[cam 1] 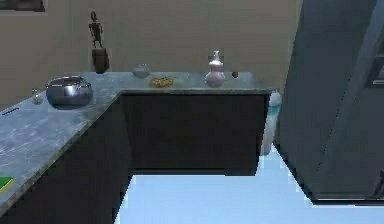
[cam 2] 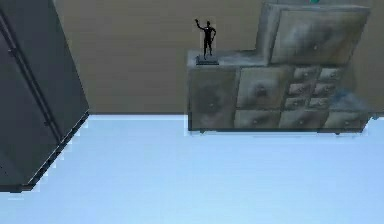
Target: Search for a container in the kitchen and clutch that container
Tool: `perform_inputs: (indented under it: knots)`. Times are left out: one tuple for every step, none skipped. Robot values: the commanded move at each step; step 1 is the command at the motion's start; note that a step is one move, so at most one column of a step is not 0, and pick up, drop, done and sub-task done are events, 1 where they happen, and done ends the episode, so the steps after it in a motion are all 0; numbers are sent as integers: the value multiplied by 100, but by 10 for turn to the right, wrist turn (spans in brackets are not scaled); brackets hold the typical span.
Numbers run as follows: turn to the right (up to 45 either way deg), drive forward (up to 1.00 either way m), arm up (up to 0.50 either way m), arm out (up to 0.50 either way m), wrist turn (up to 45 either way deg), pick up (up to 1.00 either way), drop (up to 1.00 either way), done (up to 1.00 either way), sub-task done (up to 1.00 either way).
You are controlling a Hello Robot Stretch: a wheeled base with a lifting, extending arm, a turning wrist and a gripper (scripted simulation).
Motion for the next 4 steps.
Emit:
perform_inputs:
  knots:
    - [0, 100, 0, 0, 0, 0, 0, 0, 0]
    - [-450, 0, 0, 0, 0, 0, 0, 0, 0]
    - [-450, 0, 0, 0, 0, 0, 0, 0, 0]
    - [-240, 0, 0, 0, 0, 0, 0, 0, 0]
